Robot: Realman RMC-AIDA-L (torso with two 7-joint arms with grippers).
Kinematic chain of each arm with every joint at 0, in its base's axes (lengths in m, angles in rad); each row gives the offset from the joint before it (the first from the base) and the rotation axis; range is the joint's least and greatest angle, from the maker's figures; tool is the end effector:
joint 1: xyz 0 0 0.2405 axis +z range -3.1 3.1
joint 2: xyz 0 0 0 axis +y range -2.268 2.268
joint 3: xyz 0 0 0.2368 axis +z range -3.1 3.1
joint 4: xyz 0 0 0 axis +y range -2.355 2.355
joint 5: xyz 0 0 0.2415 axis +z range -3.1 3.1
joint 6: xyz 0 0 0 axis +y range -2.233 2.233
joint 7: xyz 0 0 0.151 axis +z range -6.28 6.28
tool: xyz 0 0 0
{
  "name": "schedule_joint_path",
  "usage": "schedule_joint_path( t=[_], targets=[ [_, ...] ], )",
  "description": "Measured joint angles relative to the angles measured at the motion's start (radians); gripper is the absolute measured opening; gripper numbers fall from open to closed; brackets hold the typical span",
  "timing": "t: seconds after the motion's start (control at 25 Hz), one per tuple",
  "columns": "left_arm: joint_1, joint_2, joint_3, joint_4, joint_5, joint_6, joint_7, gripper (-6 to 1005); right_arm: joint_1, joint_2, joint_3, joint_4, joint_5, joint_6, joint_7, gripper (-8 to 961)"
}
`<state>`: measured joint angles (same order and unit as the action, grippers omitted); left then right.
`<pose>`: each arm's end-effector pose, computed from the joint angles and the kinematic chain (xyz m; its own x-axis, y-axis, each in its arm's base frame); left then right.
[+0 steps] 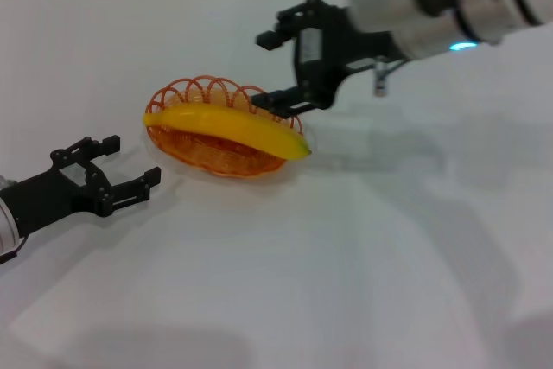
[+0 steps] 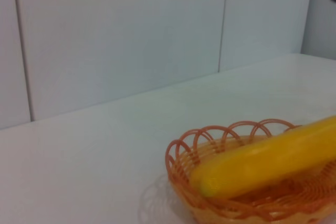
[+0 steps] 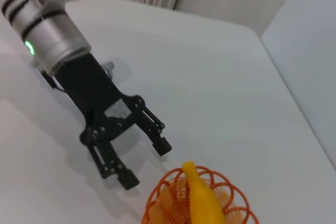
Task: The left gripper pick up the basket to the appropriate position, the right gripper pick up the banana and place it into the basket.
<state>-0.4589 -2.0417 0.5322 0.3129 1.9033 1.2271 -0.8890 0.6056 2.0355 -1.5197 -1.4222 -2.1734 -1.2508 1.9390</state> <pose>-0.3496 0.3278 -0.0252 0.8250 0.2834 0.4889 0.5224 -0.7123 -0.4688 0.0672 0.3864 -0.0137 0.9946 0.1014 0.0213 0.1028 -0.9416 -0.3206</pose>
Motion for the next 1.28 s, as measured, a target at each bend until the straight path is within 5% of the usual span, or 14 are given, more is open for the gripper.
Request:
schedule_joint_path(
  t=[0.36, 0.72, 1.28],
  targets=[
    [0.001, 0.000, -0.004, 0.000, -0.002, 0.002, 0.005, 894, -0.102, -0.002, 0.231, 0.040, 0.155, -0.174, -0.159, 713],
    [0.000, -0.002, -0.010, -0.001, -0.006, 0.006, 0.012, 894, -0.137, -0.004, 0.374, 0.265, 0.218, -0.239, -0.331, 713],
    [-0.001, -0.002, -0.009, -0.002, -0.006, 0.005, 0.012, 893, -0.139, -0.006, 0.458, 0.465, 0.225, -0.231, -0.466, 713]
  ],
)
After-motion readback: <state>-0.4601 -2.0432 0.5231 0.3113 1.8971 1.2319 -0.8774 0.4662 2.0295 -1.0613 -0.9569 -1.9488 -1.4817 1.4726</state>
